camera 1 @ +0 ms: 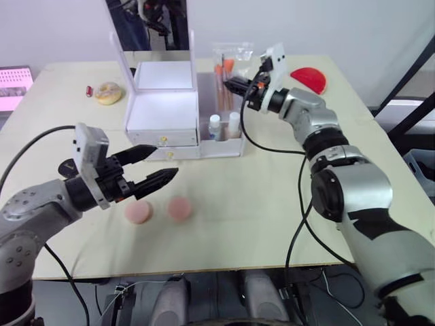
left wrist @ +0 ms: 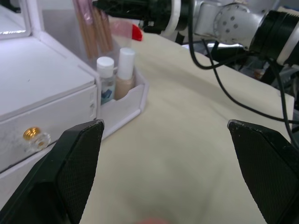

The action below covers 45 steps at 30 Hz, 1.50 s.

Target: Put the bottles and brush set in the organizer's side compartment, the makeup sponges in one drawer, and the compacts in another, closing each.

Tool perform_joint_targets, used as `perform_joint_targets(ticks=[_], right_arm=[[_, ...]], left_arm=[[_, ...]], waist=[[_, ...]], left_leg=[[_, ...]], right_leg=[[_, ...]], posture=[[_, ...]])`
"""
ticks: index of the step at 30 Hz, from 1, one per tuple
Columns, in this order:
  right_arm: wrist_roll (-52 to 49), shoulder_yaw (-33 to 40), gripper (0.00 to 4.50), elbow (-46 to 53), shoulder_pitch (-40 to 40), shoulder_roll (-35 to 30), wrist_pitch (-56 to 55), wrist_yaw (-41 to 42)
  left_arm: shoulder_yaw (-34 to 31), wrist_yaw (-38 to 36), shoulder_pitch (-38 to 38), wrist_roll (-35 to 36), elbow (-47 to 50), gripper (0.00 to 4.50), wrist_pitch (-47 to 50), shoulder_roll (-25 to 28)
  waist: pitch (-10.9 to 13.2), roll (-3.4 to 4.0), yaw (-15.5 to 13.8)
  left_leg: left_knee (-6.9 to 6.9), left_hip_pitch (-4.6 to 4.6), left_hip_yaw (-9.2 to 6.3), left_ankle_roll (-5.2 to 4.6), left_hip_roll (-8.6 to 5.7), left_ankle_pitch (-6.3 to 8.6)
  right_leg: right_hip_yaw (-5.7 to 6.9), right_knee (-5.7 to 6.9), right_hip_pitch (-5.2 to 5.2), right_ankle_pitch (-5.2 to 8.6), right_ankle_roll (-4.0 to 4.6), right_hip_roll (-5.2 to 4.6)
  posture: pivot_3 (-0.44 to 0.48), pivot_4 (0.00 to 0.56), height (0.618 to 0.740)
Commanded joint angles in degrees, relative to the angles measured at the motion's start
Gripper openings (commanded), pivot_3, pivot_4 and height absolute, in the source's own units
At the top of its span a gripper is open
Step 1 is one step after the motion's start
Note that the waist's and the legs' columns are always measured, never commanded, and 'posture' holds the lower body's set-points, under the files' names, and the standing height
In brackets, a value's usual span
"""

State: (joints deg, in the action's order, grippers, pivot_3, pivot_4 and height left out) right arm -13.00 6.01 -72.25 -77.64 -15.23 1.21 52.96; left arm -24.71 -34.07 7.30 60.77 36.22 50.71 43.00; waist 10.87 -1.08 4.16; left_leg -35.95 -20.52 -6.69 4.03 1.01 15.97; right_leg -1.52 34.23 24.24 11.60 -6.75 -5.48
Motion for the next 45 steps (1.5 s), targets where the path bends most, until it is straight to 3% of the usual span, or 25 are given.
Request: perform_joint_targets(ticks=[1,7,19,23,29,33,39,45], right_arm=[[0.91,0.99,1.4,0.46,-2.25,0.84,-1.46,-0.45],[1.48,1.98,4.46,0.15,-2.84,1.52,-0.88,-1.83],[1.21,3.08,4.46,3.7,-3.87,-1.98,1.16,1.91],[-1.81,2.84,4.46,16.18,-0.65,-5.96,9.33,8.38],[-15.3,5.05,4.46,62.33,24.54,-22.66,36.72,16.8],[-23.25,12.75,4.46,77.82,40.61,-31.34,43.33,17.75],[-19.64,23.61,4.46,83.21,64.21,-37.49,36.39,17.14],[-18.15,32.18,4.46,77.75,77.91,-34.51,26.53,15.93]], left_arm=[[-1.59,0.75,-0.16,1.43,1.44,4.5,-1.41,0.96],[-1.36,1.26,-0.47,2.22,1.33,4.5,-1.75,1.7],[-0.63,1.27,-0.13,2.55,0.56,4.5,-2.03,2.46],[-2.48,0.07,-1.88,1.34,-0.64,4.5,-2.57,3.61],[-9.09,-4.09,-8.7,-3.93,-6.6,4.5,-5.31,6.36],[-13.67,-7.61,-13.08,-8.92,-12.49,4.5,-9.37,7.13],[-19.46,-15.52,-18.56,-18.79,-28.35,4.5,-18.47,9.88],[-19.38,-19.91,-17.15,-29.44,-52.59,4.5,-35.43,11.57]], waist=[[0.0,0.01,-0.01],[0.0,0.01,-0.13],[0.01,0.02,-0.11],[0.02,0.04,-0.16],[0.01,0.02,-1.73],[0.1,0.18,-1.77],[0.02,0.04,-1.63],[0.01,0.0,-1.52]], left_leg=[[0.0,0.02,0.0,0.0,0.0,0.0],[-0.01,-0.03,0.0,0.01,0.0,0.0],[0.0,-0.02,0.0,0.0,0.0,0.0],[0.0,-0.04,0.0,0.0,0.0,0.0],[0.09,-0.09,-0.06,-0.07,0.0,0.07],[0.09,-0.15,0.02,-0.2,-0.01,0.15],[-0.11,0.1,0.12,-0.21,0.0,0.16],[-0.34,0.07,0.18,-0.18,0.0,0.16]], right_leg=[[0.0,0.02,0.0,0.0,0.0,0.0],[0.0,-0.01,-0.01,0.0,0.0,0.0],[0.0,0.0,-0.01,0.0,0.0,0.0],[0.0,-0.01,0.0,0.0,0.0,0.0],[0.05,-0.06,-0.01,0.12,-0.2,-0.02],[0.04,-0.11,0.03,0.27,-0.06,-0.05],[0.01,-0.06,-0.08,0.36,0.01,-0.05],[0.01,-0.17,-0.15,0.35,0.04,-0.08]], posture=[[0.0,0.15,0.739],[0.0,0.15,0.739],[0.0,0.15,0.739],[0.0,0.15,0.739],[0.0,0.15,0.739],[0.0,0.15,0.739],[0.0,0.15,0.739],[0.0,0.15,0.739]])
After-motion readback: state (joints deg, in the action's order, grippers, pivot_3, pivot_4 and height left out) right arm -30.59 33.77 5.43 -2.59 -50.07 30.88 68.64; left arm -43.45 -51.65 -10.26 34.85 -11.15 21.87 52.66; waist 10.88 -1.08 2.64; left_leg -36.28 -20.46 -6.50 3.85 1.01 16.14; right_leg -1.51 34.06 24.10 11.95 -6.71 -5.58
